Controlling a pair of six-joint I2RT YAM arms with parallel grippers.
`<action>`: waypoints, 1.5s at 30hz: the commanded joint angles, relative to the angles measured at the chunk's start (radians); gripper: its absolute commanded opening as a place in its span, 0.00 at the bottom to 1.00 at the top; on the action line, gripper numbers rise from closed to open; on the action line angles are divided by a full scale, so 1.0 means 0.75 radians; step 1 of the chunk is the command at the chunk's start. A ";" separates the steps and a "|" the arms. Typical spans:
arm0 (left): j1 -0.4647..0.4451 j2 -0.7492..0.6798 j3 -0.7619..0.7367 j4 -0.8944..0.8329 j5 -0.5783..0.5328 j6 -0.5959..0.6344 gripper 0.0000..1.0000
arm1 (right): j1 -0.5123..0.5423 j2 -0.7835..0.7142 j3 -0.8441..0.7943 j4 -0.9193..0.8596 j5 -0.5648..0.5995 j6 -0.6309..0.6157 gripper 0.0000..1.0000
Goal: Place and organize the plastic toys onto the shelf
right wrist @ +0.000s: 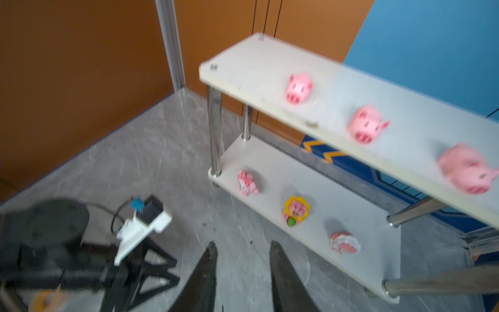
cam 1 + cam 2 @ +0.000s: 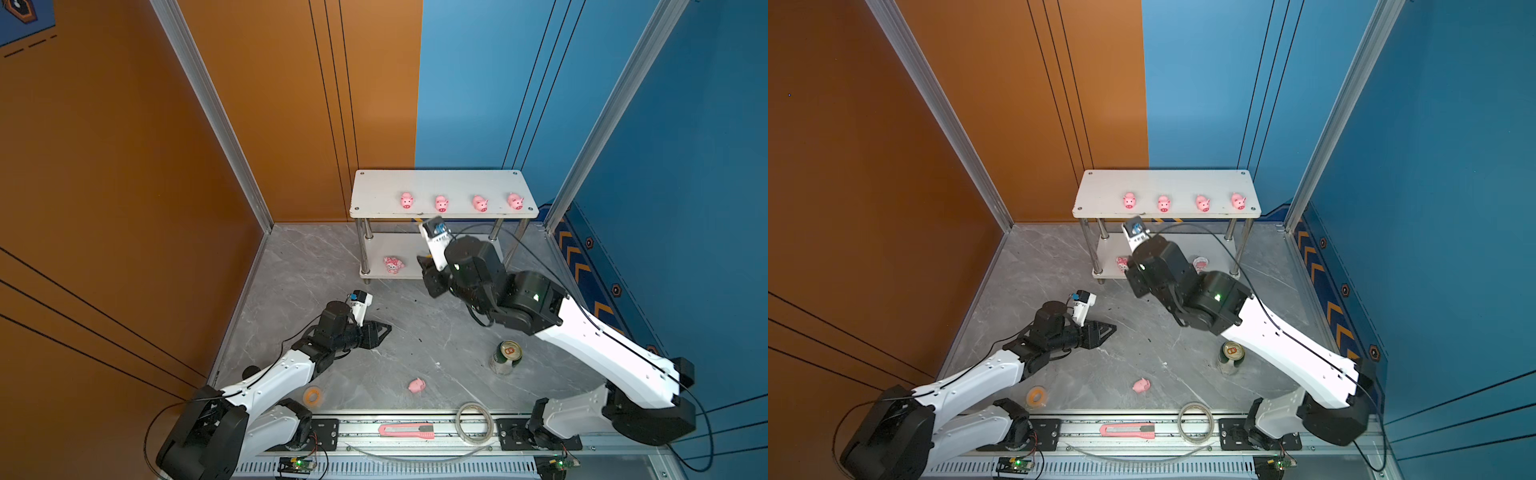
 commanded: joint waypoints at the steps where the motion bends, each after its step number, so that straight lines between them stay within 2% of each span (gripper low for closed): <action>1: -0.014 -0.047 -0.031 -0.086 -0.066 0.042 0.45 | 0.040 -0.078 -0.291 -0.038 -0.141 0.063 0.21; 2: -0.014 -0.054 -0.033 -0.088 -0.075 0.040 0.45 | 0.052 -0.100 -0.384 -0.069 -0.179 0.078 0.18; 4: -0.016 -0.053 -0.032 -0.092 -0.080 0.035 0.45 | 0.075 -0.122 -0.546 -0.085 -0.324 0.088 0.18; 6: -0.021 -0.045 -0.023 -0.096 -0.078 0.029 0.45 | 0.121 -0.116 -0.697 -0.051 -0.441 0.100 0.33; 8: -0.030 -0.041 -0.023 -0.096 -0.084 0.018 0.45 | 0.171 -0.089 -0.805 0.019 -0.504 0.109 0.52; 11: -0.044 -0.036 -0.024 -0.095 -0.101 0.003 0.45 | 0.217 -0.003 -0.885 0.097 -0.584 0.076 0.63; 21: -0.081 -0.079 -0.033 -0.138 -0.173 -0.021 0.45 | 0.225 0.269 -0.896 0.222 -0.642 -0.018 0.64; 25: -0.080 -0.067 -0.025 -0.152 -0.182 -0.015 0.45 | 0.209 0.333 -0.903 0.280 -0.638 -0.034 0.62; 29: -0.079 -0.034 -0.011 -0.144 -0.179 -0.008 0.45 | 0.179 0.365 -0.907 0.346 -0.671 -0.032 0.53; 32: -0.078 -0.013 -0.002 -0.138 -0.172 -0.002 0.45 | 0.161 0.378 -0.904 0.392 -0.714 -0.022 0.45; 37: -0.077 -0.006 0.001 -0.125 -0.168 0.005 0.45 | 0.150 0.401 -0.907 0.459 -0.751 0.023 0.25; 42: -0.072 -0.009 -0.007 -0.123 -0.168 0.012 0.45 | 0.095 0.425 -0.886 0.501 -0.740 0.107 0.13; 45: -0.067 -0.020 -0.015 -0.115 -0.169 0.011 0.45 | 0.062 0.439 -0.825 0.482 -0.665 0.173 0.09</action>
